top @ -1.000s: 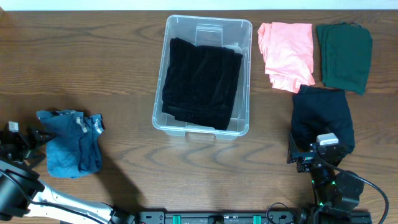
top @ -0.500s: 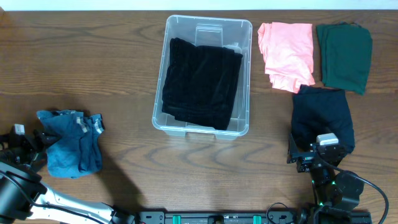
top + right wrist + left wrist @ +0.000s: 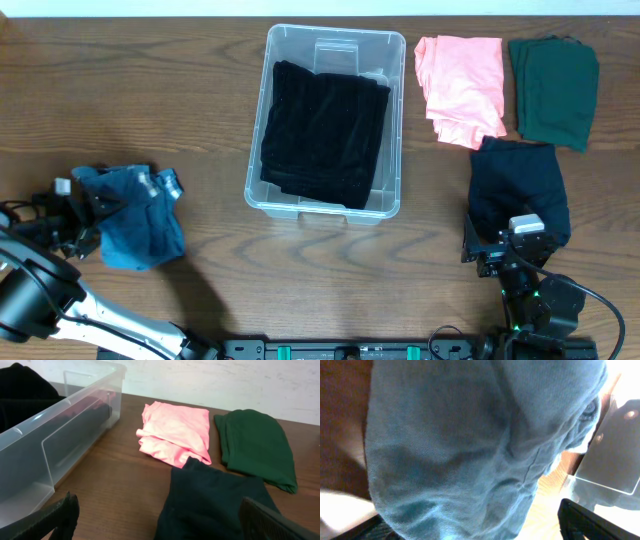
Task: Pack container
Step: 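Grasp the light-blue denim garment's edge with the left gripper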
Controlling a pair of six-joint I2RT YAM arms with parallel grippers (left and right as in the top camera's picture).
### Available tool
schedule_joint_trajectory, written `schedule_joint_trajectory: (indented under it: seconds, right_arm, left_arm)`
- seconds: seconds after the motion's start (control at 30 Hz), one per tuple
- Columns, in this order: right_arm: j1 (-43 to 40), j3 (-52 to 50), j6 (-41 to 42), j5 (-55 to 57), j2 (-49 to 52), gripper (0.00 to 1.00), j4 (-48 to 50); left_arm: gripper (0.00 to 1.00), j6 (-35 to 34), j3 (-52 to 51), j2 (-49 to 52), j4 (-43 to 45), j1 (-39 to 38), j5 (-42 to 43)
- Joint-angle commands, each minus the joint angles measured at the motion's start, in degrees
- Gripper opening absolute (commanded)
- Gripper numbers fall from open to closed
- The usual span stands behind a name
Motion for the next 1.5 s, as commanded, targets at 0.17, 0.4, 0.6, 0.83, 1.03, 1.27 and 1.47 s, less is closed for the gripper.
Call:
schedule_joint_trajectory:
  seconds: [0.17, 0.4, 0.6, 0.83, 1.03, 1.27, 1.47]
  right_arm:
    - [-0.15, -0.11, 0.61, -0.20, -0.31, 0.99, -0.09]
    - [-0.15, -0.11, 0.61, -0.20, -0.31, 0.99, -0.07]
    - [-0.15, -0.11, 0.61, -0.20, -0.31, 0.99, -0.09]
    - [-0.15, -0.11, 0.61, -0.20, -0.31, 0.99, -0.07]
    - [-0.15, -0.11, 0.61, -0.20, -0.31, 0.99, -0.07]
    - [-0.15, -0.11, 0.61, -0.20, -0.31, 0.99, -0.07]
    - [-0.15, -0.11, 0.61, -0.20, -0.31, 0.99, -0.09]
  left_arm:
    - [0.83, 0.15, -2.62, 2.40, 0.28, -1.09, -2.25]
    - [0.86, -1.01, -3.82, 2.40, 2.38, -1.09, -4.04]
    - [0.88, -0.59, -3.82, 2.95, 3.87, -1.27, -0.98]
    - [0.81, 1.88, -3.82, 3.02, 3.32, -0.96, -2.84]
    - [0.83, -1.22, -3.80, 3.02, 6.54, 1.51, -5.73]
    - [0.93, -0.92, -3.80, 3.02, 9.03, 4.63, -2.38]
    - [0.98, 0.72, -3.80, 3.04, 10.21, 6.38, -1.40]
